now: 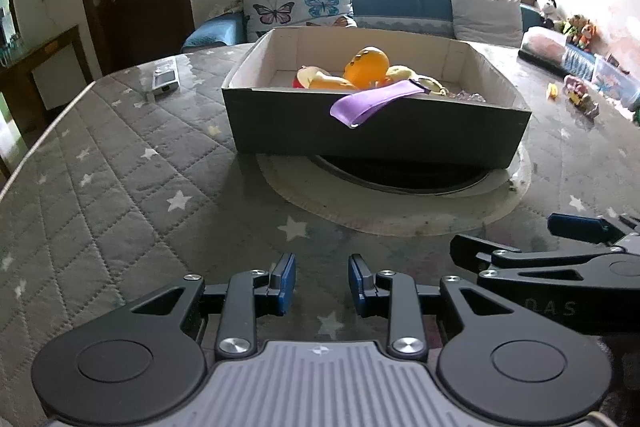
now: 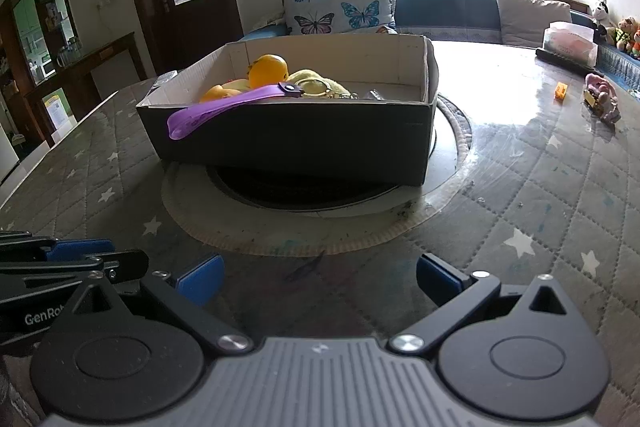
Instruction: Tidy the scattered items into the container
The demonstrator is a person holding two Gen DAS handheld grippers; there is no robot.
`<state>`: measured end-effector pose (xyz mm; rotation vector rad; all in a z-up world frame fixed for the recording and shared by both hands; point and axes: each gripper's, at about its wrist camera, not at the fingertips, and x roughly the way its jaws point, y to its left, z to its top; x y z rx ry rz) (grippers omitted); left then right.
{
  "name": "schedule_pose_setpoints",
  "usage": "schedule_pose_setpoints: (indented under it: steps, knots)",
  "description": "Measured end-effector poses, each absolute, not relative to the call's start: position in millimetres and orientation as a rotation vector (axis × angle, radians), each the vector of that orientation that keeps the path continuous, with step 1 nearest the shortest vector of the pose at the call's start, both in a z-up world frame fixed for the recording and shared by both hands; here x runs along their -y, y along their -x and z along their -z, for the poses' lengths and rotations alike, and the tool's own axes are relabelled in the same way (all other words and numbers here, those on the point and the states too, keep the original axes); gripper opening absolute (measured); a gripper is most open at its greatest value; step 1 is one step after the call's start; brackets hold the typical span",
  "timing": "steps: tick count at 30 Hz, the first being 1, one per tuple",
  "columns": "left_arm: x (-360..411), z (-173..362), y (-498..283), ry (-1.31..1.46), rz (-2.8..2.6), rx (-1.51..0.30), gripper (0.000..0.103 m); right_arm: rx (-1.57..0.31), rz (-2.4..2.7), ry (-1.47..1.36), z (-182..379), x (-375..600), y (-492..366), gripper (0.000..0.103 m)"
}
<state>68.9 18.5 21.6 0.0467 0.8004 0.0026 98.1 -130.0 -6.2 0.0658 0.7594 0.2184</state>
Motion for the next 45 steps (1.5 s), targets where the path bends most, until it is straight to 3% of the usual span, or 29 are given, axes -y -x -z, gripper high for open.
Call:
schedule_pose_setpoints:
  steps: [45]
  knots:
    - [-26,-17,-90,-0.057,-0.102,-0.843,0.032,-0.782,-0.206,-0.048,9,121,-113,0.103]
